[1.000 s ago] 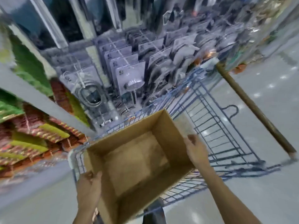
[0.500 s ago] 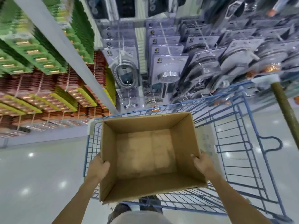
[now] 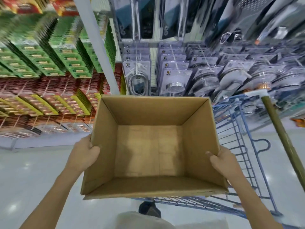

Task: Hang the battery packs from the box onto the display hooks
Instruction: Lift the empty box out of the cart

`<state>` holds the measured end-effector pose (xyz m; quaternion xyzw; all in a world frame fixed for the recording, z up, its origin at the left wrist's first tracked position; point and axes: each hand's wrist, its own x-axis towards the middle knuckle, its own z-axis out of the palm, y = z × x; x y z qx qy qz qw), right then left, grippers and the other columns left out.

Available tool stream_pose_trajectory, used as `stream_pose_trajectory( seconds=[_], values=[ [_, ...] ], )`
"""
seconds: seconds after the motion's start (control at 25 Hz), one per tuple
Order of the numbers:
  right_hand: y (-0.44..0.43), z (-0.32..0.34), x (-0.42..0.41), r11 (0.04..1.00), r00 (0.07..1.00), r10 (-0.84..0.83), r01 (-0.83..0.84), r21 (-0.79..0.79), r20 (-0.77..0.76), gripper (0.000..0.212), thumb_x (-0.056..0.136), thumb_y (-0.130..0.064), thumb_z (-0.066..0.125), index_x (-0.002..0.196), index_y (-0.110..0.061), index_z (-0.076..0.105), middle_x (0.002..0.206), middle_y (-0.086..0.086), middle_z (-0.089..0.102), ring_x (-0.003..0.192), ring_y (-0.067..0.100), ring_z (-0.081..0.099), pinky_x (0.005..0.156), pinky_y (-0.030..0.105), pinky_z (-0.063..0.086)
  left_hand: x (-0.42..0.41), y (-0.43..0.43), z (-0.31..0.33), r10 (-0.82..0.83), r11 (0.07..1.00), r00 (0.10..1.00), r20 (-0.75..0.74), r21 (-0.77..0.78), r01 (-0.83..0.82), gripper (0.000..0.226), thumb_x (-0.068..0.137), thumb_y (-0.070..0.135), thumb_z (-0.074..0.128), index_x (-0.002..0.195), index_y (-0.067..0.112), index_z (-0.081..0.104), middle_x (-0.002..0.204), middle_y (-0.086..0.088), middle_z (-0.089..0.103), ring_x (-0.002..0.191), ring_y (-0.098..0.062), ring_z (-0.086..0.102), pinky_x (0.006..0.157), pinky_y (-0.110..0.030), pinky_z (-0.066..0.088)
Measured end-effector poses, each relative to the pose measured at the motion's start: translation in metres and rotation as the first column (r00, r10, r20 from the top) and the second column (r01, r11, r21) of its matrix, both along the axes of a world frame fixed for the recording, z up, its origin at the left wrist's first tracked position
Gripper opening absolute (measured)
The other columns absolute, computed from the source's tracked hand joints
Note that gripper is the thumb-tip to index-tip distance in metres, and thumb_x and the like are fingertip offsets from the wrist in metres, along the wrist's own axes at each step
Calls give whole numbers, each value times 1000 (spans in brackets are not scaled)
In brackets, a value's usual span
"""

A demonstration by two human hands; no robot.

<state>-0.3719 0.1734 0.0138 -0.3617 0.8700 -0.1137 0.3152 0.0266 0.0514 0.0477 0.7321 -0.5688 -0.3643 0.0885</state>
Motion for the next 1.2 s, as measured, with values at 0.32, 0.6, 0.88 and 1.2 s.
stream_pose_trajectory(
  seconds=[0.32,0.6,0.88,1.2],
  values=[
    [-2,131,65,986,981,136,-148,-80,-138,17,95,-28,70,98,-12,65,80,10,63,84,33,61,73,38,45,113,40,83,163,984,981,-109,-51,-170,9,94,18,71,101,17,66,94,-20,75,85,-37,73,85,-58,60],
    [-30,170,207,899,911,406,-412,-150,-73,22,95,-26,70,82,-8,67,67,4,66,70,28,64,62,33,46,255,151,133,455,877,881,-132,-103,-469,18,83,25,74,96,13,71,86,-21,76,80,-38,75,84,-60,60],
    [-13,169,389,675,691,714,-722,-152,-112,32,92,-34,72,90,-3,66,72,15,69,72,33,66,71,41,54,383,335,146,748,631,644,-162,-130,-765,5,90,19,71,94,19,74,82,-11,79,80,-36,76,86,-59,60],
    [78,169,607,199,229,964,-959,-201,-138,34,83,-43,75,94,-12,66,79,5,74,76,30,69,70,41,56,434,583,139,973,166,188,-135,-159,-973,2,94,20,70,96,20,70,92,-22,75,83,-41,73,87,-61,59]
  ],
)
